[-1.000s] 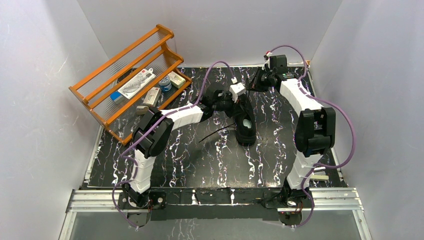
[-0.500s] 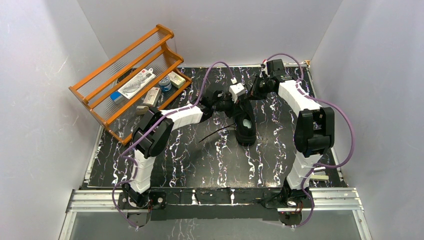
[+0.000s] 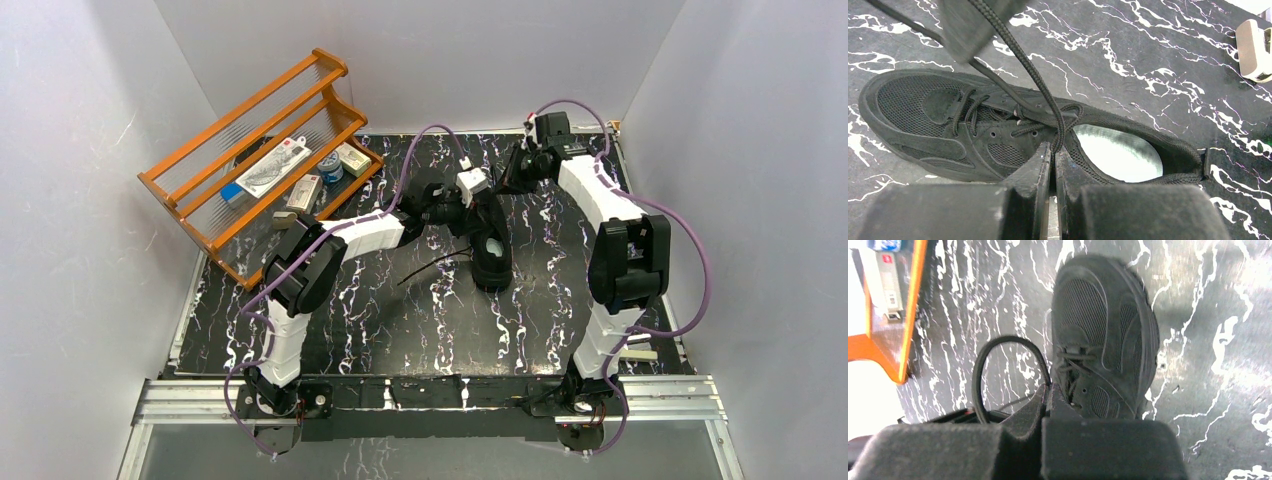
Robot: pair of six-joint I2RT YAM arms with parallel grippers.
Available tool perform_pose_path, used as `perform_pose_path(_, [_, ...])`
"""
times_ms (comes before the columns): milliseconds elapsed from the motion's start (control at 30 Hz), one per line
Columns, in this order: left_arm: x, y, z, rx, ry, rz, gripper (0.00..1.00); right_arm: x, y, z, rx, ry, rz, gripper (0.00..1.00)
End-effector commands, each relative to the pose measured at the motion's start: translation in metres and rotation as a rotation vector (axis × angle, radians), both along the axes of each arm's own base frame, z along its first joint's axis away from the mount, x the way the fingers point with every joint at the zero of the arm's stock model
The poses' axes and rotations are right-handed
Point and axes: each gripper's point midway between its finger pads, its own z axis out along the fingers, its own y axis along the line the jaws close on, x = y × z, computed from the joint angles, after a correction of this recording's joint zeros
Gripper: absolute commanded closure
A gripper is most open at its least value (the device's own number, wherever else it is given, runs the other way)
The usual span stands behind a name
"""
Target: Tie the shoes
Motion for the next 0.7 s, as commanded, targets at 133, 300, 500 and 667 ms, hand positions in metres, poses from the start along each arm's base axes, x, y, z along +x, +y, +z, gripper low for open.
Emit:
perform_pose_path(133, [-0.009, 0.0, 0.046, -0.071, -0.052, -0.03, 1.0, 0.028, 0.004, 0.033, 0.033, -0.092, -0.005, 1.0])
perform_pose_path(300, [-0.009, 0.0, 0.05, -0.082, -0.063, -0.034, 1.0, 0.015, 0.004, 0.018, 0.037, -0.067, -0.013, 1.0])
perform_pose_path(500, [-0.014, -0.003, 0.057, -0.119, -0.081, -0.066, 1.0, 0.015, 0.008, 0.013, 0.036, -0.061, -0.008, 1.0])
perform_pose_path(667, [-0.013, -0.003, 0.062, -0.132, -0.069, -0.051, 1.0, 0.012, 0.008, 0.014, 0.026, -0.053, -0.004, 1.0])
